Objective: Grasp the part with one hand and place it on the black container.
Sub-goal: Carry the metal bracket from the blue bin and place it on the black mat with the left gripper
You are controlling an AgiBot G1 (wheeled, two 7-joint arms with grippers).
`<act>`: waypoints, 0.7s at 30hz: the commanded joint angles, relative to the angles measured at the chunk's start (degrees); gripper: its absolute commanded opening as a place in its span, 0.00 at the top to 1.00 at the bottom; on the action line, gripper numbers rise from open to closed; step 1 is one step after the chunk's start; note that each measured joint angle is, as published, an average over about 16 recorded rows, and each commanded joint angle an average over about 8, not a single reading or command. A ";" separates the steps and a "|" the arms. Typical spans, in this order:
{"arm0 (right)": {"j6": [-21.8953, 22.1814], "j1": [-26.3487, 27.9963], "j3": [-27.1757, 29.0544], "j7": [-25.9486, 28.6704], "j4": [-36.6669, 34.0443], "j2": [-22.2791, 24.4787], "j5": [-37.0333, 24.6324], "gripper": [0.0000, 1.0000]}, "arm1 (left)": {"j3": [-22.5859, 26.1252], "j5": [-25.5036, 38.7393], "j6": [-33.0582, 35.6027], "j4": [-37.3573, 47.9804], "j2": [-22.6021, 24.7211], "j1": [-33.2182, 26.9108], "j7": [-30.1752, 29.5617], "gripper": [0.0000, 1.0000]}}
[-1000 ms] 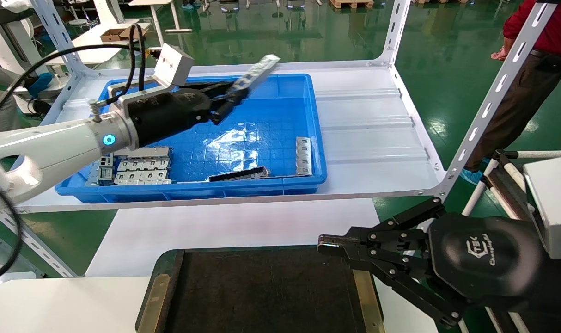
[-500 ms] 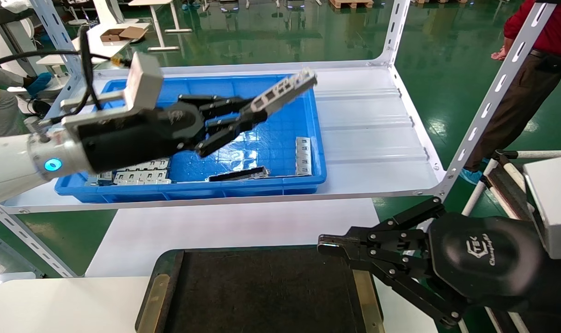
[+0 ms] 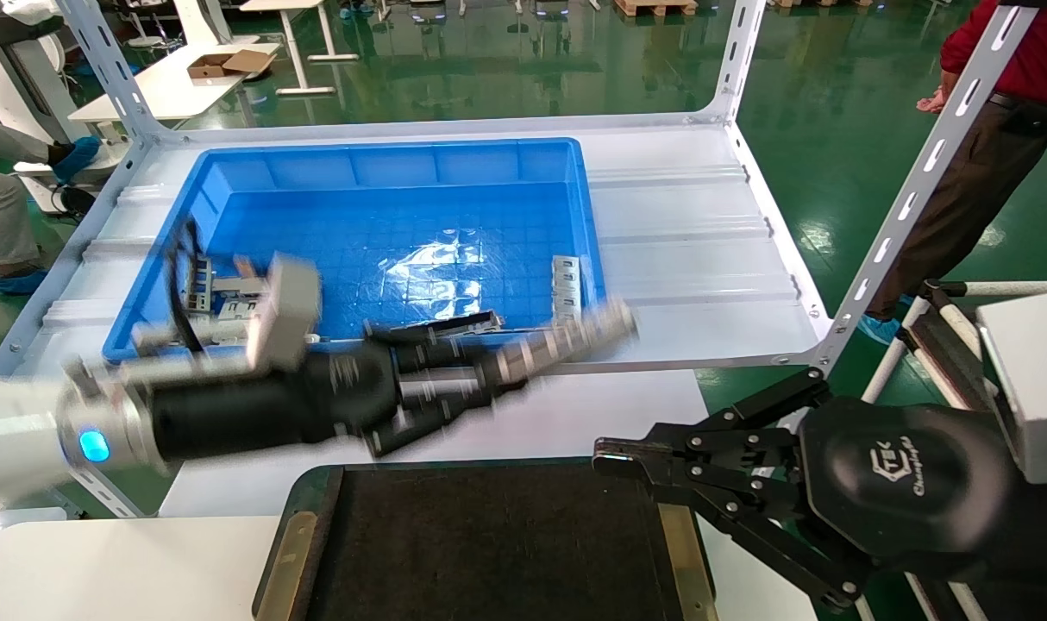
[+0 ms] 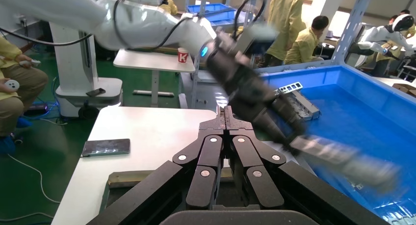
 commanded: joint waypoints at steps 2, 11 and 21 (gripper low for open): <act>0.00 0.00 -0.01 -0.01 0.00 0.00 0.01 1.00 | 0.34 -0.84 -1.03 -5.90 -1.00 5.22 -3.34 1.00; 0.02 0.01 -0.04 -0.02 0.00 0.02 0.03 1.00 | 0.92 0.96 -15.95 -22.77 -2.73 22.13 -14.51 1.00; 0.03 0.02 -0.07 -0.04 0.00 0.03 0.05 1.00 | 3.74 9.85 -39.94 -34.36 0.68 34.92 -28.30 1.00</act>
